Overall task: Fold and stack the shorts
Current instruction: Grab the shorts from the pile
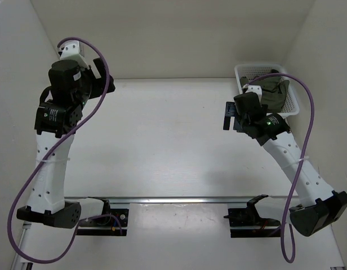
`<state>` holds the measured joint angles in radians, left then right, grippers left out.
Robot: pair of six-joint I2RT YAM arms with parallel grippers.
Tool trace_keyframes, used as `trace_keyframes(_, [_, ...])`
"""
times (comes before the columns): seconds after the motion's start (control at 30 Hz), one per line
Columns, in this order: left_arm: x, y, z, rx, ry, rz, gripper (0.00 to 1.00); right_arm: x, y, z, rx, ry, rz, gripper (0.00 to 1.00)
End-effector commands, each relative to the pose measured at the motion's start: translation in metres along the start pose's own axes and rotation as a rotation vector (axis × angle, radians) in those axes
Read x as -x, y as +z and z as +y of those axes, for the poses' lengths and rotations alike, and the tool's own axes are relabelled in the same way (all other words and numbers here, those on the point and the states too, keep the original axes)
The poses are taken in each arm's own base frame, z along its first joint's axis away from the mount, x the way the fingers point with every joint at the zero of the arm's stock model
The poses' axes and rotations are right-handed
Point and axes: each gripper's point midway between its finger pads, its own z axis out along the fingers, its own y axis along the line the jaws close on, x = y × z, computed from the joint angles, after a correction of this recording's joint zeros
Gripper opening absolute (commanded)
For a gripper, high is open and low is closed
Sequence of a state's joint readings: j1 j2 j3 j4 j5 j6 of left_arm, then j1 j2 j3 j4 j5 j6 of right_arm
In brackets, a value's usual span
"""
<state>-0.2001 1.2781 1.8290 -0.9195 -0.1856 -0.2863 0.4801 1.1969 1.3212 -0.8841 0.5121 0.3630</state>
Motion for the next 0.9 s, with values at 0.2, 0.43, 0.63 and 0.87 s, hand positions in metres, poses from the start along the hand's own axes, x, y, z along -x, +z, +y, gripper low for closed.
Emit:
trace_keyframes(0.2, [-0.01, 0.024, 0.002, 0.02, 0.025, 0.019, 0.99, 0.019, -0.013, -0.003, 0.004, 0.036, -0.078, 1.0])
trace_keyframes(0.43, [-0.034, 0.038, 0.001, -0.049, 0.055, 0.11, 0.99, 0.041, -0.016, -0.046, -0.186, 0.08, -0.182, 0.9])
trace_keyframes(0.63, [-0.056, 0.046, -0.006, -0.132, 0.056, 0.194, 0.99, 0.074, 0.043, -0.073, -0.045, 0.314, -0.032, 0.33])
trace_keyframes(0.87, [-0.088, 0.052, -0.007, -0.125, 0.042, 0.279, 0.99, 0.106, 0.151, -0.123, -0.101, 0.514, 0.087, 0.42])
